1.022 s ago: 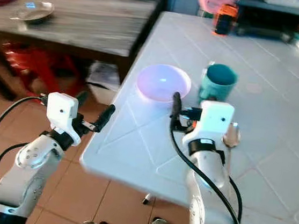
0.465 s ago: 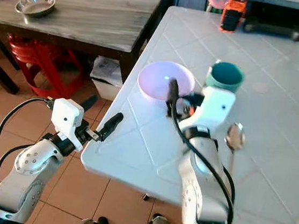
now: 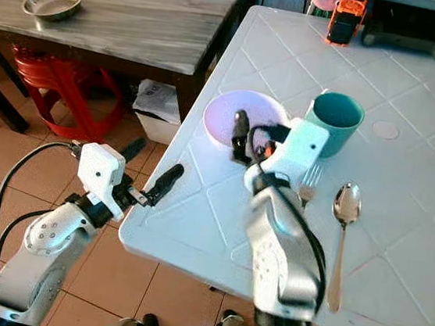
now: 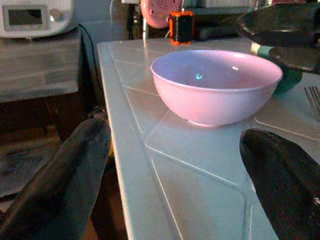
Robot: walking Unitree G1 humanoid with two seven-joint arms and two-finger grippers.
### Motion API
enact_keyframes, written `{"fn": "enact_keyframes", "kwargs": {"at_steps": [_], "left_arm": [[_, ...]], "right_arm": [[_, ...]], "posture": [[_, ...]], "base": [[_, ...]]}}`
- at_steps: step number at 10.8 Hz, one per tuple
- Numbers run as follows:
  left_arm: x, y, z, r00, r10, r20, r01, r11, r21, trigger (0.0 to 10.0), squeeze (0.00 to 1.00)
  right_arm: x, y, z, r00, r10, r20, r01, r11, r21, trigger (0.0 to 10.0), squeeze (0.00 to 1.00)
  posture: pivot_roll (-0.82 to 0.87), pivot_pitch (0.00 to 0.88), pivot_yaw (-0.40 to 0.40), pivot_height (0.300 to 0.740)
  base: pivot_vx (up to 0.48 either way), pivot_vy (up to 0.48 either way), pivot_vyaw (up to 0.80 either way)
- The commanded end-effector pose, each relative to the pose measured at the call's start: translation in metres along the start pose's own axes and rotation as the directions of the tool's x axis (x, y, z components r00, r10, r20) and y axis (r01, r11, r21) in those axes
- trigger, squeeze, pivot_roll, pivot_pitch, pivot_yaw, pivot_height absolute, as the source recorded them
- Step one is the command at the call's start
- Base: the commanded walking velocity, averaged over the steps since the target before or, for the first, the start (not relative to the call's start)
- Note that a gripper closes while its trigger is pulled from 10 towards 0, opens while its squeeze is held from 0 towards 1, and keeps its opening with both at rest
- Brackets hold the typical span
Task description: Setting the table
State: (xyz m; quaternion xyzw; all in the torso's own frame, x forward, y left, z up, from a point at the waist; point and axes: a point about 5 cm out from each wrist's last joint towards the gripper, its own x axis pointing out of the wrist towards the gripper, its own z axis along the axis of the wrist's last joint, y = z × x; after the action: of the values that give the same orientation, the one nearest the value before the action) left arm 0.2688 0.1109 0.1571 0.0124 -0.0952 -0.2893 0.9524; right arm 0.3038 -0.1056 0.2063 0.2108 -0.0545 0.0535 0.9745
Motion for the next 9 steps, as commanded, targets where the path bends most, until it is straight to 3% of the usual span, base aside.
{"fn": "enact_keyframes", "kwargs": {"at_steps": [1, 2, 5, 7, 9], "left_arm": [[-0.004, 0.001, 0.001, 1.0, -0.005, -0.001, 0.005, 1.0, 0.013, 10.0, 0.0], [-0.005, -0.001, 0.002, 0.999, -0.033, 0.004, 0.033, 0.999, -0.012, 10.0, 0.0], [-0.008, -0.008, 0.005, 0.99, -0.143, 0.018, 0.144, 0.987, -0.069, 10.0, 0.0], [-0.008, -0.007, 0.004, 0.991, -0.135, 0.014, 0.135, 0.989, -0.064, 10.0, 0.0], [-0.008, -0.009, 0.0, 0.99, -0.144, 0.007, 0.144, 0.987, -0.064, 10.0, 0.0]], "right_arm": [[-0.002, 0.001, -0.01, 0.998, -0.028, -0.047, 0.031, 0.997, 0.075, 10.0, 0.0], [0.001, -0.001, -0.011, 0.997, -0.051, -0.062, 0.059, 0.991, 0.123, 10.0, 0.0], [0.003, -0.004, -0.014, 0.993, -0.066, -0.096, 0.081, 0.984, 0.16, 10.0, 0.0], [0.003, -0.01, -0.012, 0.992, -0.087, -0.095, 0.101, 0.982, 0.161, 10.0, 0.0], [0.004, -0.004, -0.006, 0.995, -0.062, -0.077, 0.073, 0.986, 0.149, 10.0, 0.0]], "posture": [[-0.16, 0.217, 0.07, 0.74], [-0.16, 0.217, 0.07, 0.74], [-0.16, 0.217, 0.068, 0.74], [-0.16, 0.218, 0.068, 0.74], [-0.17, 0.219, 0.065, 0.74]], "base": [[0.0, 0.0, 0.0], [0.0, 0.0, 0.0], [0.0, 0.0, 0.0], [0.0, 0.0, 0.0], [0.0, 0.0, 0.0]]}}
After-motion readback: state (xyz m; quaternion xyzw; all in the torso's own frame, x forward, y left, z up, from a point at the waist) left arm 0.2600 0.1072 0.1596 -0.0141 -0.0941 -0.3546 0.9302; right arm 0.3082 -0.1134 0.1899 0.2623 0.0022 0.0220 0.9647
